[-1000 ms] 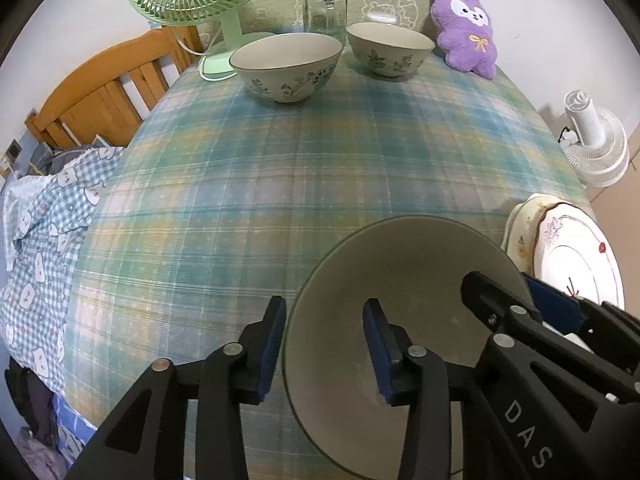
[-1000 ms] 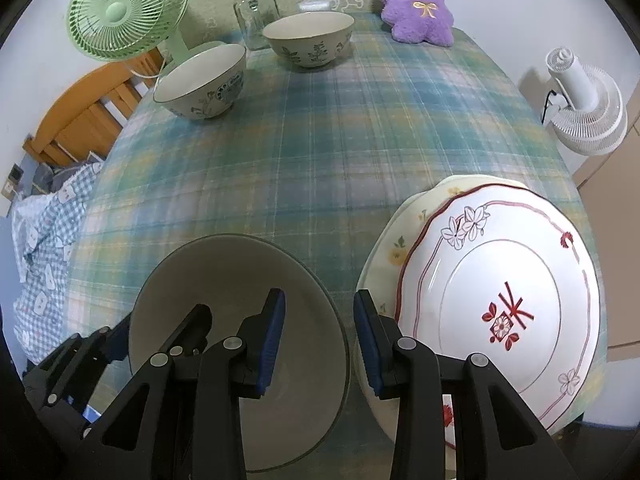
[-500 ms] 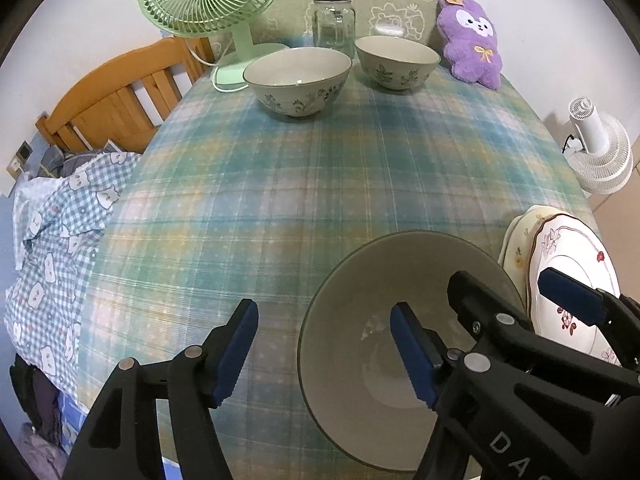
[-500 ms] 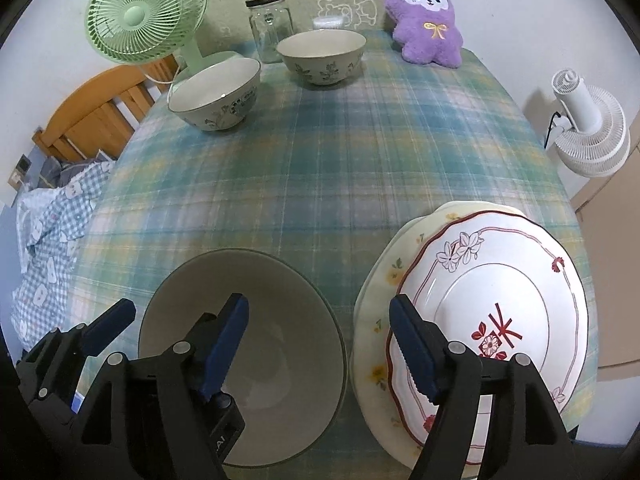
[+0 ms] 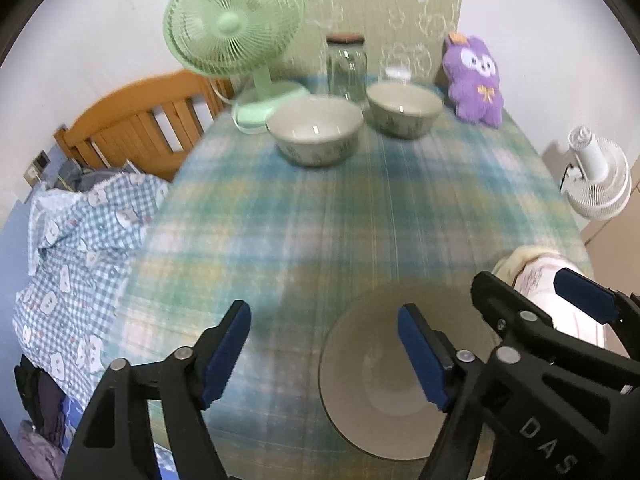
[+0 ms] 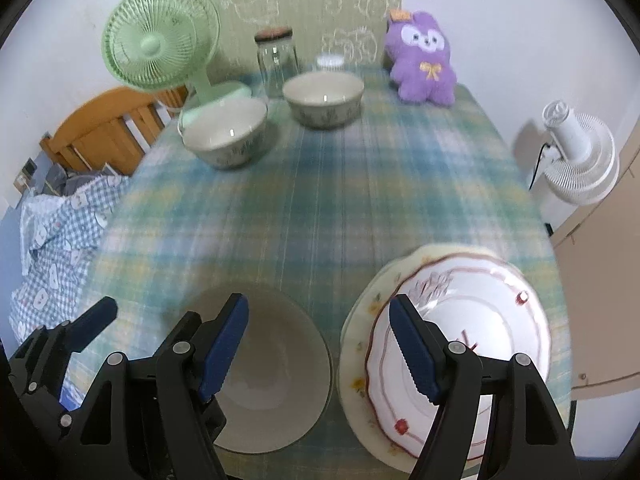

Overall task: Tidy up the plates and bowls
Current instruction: 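Lower the grey bowl beside the plate stack and open both grippers, then move both grippers to the second grey bowl by the fan and grip its rim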

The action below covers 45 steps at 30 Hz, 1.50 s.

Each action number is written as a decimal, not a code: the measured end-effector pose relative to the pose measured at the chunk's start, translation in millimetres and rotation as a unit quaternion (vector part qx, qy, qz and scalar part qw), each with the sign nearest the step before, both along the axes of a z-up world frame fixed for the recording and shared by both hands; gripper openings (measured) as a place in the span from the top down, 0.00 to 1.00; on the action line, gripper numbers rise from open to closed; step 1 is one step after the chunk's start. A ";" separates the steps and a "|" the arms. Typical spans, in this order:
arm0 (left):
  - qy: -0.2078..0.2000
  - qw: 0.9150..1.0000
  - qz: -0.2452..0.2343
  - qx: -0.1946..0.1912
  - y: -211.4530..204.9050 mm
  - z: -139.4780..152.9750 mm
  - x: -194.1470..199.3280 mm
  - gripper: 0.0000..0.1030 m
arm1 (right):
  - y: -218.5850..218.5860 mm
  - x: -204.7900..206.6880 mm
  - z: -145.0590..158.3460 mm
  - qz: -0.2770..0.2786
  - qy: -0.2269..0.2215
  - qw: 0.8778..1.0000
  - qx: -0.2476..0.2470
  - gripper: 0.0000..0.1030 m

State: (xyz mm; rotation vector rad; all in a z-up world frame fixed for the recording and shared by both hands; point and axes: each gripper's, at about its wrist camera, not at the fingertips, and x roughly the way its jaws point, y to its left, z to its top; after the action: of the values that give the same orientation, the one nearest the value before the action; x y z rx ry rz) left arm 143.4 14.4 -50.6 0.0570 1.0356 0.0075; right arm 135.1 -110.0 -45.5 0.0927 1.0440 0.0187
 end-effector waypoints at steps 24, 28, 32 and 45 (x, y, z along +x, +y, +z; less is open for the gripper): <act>-0.089 0.996 -0.018 -0.008 38.8 55.2 103.3 0.17 | 31.8 105.5 62.5 -0.015 -0.077 0.997 -0.026 0.26; -0.093 0.996 -0.017 -0.007 47.1 50.5 129.8 0.17 | 41.8 131.6 58.3 -0.014 -0.079 0.996 -0.031 0.26; -0.090 0.996 -0.013 -0.009 57.8 41.4 154.2 0.17 | 52.1 157.3 49.7 -0.015 -0.080 0.996 -0.038 0.26; -0.055 0.998 -0.037 -0.014 66.4 -14.6 214.1 0.33 | 72.2 223.0 -9.1 -0.025 -0.037 0.998 -0.035 0.35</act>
State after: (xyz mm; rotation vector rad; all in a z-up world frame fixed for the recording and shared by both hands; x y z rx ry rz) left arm 357.5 80.7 -65.2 0.0687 0.9236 -0.0696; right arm 358.1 -37.8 -54.6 0.0545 0.9679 -0.0583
